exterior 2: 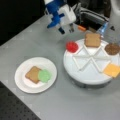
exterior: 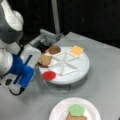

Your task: Ingredient selection for cheeseburger or sandwich

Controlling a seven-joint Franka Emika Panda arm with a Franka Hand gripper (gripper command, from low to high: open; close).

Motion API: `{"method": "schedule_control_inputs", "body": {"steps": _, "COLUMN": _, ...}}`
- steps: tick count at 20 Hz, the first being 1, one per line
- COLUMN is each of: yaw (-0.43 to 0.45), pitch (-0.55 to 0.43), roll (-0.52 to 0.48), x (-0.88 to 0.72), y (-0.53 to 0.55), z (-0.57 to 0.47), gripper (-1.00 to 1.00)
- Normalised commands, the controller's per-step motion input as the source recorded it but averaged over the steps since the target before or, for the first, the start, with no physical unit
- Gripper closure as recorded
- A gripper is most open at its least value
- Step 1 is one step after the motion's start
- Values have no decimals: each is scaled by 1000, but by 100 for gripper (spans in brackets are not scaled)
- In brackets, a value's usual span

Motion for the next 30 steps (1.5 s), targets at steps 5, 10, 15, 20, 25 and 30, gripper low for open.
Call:
{"method": "schedule_control_inputs", "body": {"steps": 5, "yaw": 206, "pitch": 7, "roll": 569, "x": 327, "y": -373, "z": -126, "gripper": -100}}
{"method": "schedule_control_inputs", "body": {"steps": 10, "yaw": 270, "pitch": -39, "roll": 728, "x": 266, "y": -279, "z": -137, "gripper": -100}}
{"method": "schedule_control_inputs", "body": {"steps": 15, "yaw": 166, "pitch": -102, "roll": 457, "x": 376, "y": -277, "z": -222, "gripper": -100}}
{"method": "schedule_control_inputs", "body": {"steps": 20, "yaw": 69, "pitch": -71, "roll": 311, "x": 345, "y": -170, "z": -123, "gripper": -100}}
{"method": "schedule_control_inputs", "body": {"steps": 25, "yaw": 32, "pitch": -46, "roll": 256, "x": 213, "y": 13, "z": 42, "gripper": -100}}
{"method": "schedule_control_inputs", "body": {"steps": 30, "yaw": -6, "pitch": -17, "roll": 204, "x": 137, "y": 131, "z": 56, "gripper": -100}}
